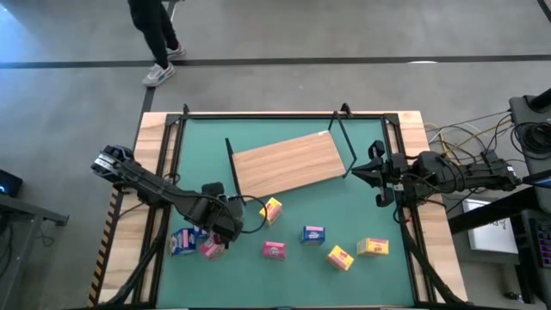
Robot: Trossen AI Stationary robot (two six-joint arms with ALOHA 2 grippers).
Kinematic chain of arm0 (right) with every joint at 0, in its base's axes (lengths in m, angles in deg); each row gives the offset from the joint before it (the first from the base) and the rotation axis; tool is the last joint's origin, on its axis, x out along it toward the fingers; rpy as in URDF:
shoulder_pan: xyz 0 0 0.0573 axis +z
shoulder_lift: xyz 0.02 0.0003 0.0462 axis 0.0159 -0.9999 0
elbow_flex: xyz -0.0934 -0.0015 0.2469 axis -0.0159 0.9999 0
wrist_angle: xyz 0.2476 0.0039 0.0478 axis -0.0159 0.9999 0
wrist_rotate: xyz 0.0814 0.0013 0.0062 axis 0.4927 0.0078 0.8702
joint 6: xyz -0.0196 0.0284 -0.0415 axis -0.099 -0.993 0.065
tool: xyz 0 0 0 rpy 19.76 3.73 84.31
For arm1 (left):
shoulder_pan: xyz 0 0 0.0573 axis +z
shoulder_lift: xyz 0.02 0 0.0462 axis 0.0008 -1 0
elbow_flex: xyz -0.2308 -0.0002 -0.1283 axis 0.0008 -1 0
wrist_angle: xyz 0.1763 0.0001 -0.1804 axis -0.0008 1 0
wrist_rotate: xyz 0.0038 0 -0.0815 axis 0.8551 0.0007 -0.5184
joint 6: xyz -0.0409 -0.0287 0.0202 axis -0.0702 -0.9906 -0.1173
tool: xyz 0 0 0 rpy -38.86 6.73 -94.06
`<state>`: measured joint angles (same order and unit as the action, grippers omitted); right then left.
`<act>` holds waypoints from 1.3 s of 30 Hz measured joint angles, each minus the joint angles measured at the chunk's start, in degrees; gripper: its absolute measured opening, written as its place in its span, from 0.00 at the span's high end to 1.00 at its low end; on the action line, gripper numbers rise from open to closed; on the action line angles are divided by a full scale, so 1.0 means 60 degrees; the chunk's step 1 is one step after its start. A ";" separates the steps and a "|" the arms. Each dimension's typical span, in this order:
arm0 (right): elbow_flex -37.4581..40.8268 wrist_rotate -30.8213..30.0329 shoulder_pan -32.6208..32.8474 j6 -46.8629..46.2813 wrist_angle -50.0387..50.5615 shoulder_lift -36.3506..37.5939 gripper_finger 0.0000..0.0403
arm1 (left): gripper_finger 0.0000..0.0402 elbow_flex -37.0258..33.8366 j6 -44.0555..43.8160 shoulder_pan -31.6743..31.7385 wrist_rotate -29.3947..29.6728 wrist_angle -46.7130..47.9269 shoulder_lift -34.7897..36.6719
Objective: Stack cereal on shelf
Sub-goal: Put the top pink cereal box on the shelf
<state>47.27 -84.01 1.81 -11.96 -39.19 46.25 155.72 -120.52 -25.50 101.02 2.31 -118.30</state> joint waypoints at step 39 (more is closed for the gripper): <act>-0.0004 -0.0004 0.0000 0.0015 -0.0044 0.0000 0.94 | 0.61 0.7990 0.3043 0.0015 0.2211 0.2566 0.0015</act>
<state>47.25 -84.03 1.81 -11.88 -39.45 46.25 203.66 -102.26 -25.41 114.28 17.71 -118.21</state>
